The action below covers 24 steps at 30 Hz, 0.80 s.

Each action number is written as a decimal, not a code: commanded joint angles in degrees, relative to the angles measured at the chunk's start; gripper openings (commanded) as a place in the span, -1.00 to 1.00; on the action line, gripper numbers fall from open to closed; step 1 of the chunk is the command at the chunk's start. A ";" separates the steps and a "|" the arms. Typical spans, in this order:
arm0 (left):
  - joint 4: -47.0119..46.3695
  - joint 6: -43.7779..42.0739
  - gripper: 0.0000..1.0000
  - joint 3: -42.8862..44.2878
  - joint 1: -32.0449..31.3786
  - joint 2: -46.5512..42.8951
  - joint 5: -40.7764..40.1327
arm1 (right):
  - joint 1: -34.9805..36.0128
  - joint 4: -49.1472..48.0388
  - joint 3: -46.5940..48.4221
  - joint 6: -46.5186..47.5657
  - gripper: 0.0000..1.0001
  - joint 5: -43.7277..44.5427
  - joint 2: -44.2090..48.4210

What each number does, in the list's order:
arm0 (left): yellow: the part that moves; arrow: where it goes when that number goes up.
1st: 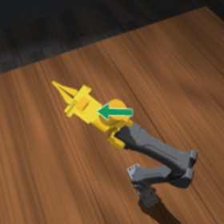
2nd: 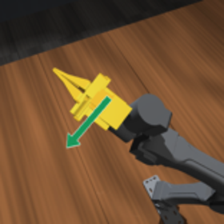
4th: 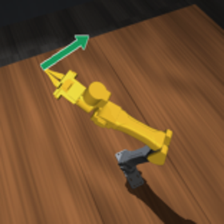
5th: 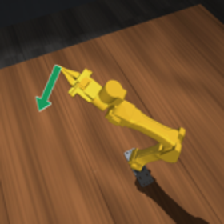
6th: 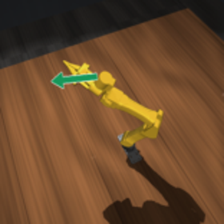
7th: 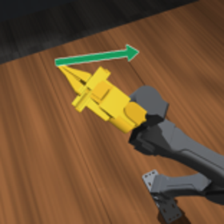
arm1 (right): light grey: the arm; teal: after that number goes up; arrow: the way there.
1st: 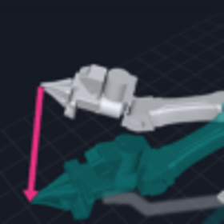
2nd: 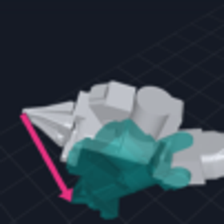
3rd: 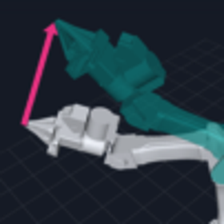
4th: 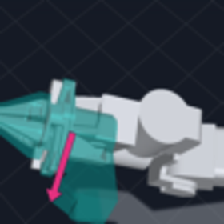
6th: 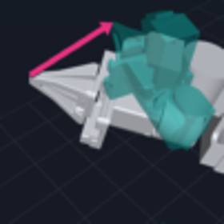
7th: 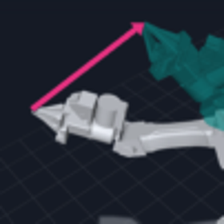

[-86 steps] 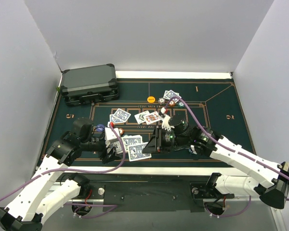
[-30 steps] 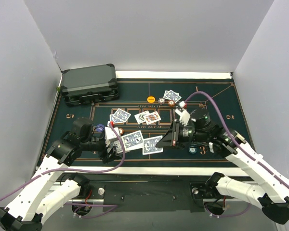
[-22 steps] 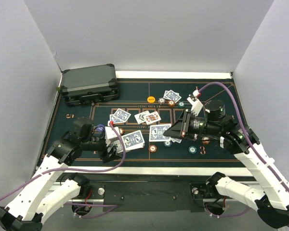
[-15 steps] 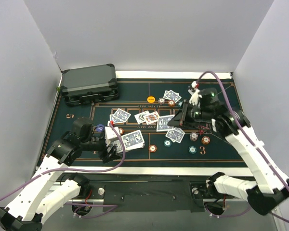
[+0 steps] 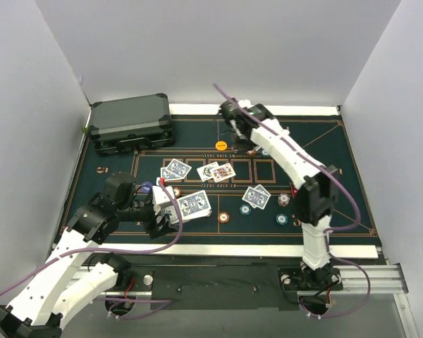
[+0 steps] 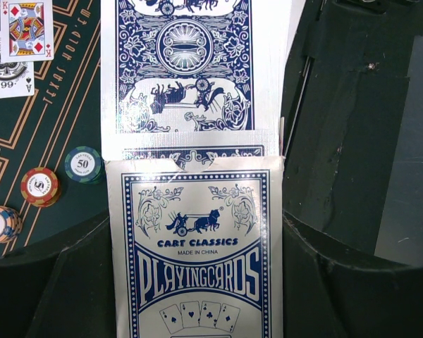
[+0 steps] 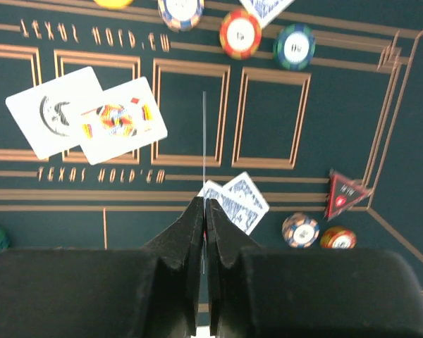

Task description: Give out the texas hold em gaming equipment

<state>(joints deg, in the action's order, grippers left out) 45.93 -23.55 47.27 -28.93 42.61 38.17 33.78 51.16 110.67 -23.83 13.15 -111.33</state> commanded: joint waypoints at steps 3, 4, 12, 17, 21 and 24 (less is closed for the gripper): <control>-2.69 0.44 -1.00 0.72 0.01 -0.51 1.29 | 5.68 11.86 17.29 6.43 -1.00 19.98 -14.68; -2.69 0.44 -1.00 0.90 0.01 -0.34 1.29 | 5.77 11.95 18.78 6.35 -1.00 20.68 -16.36; -1.90 -0.18 -1.00 1.60 0.01 -0.60 0.67 | 9.20 11.07 18.00 5.99 -1.00 27.98 -25.86; -2.43 -0.18 -1.00 1.34 0.01 -0.51 0.85 | 9.37 10.28 16.68 5.55 -1.00 28.08 -27.45; -2.51 0.26 -1.00 1.51 0.01 -0.07 1.11 | 9.81 9.67 17.03 5.38 -1.00 26.32 -28.94; -2.69 0.26 -1.00 1.34 0.01 -0.16 1.20 | 10.43 9.66 17.12 5.29 -1.00 26.23 -30.35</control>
<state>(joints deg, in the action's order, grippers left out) 45.93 -23.55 47.27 -28.93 42.65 38.13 43.18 58.52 127.24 -18.33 37.56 -140.38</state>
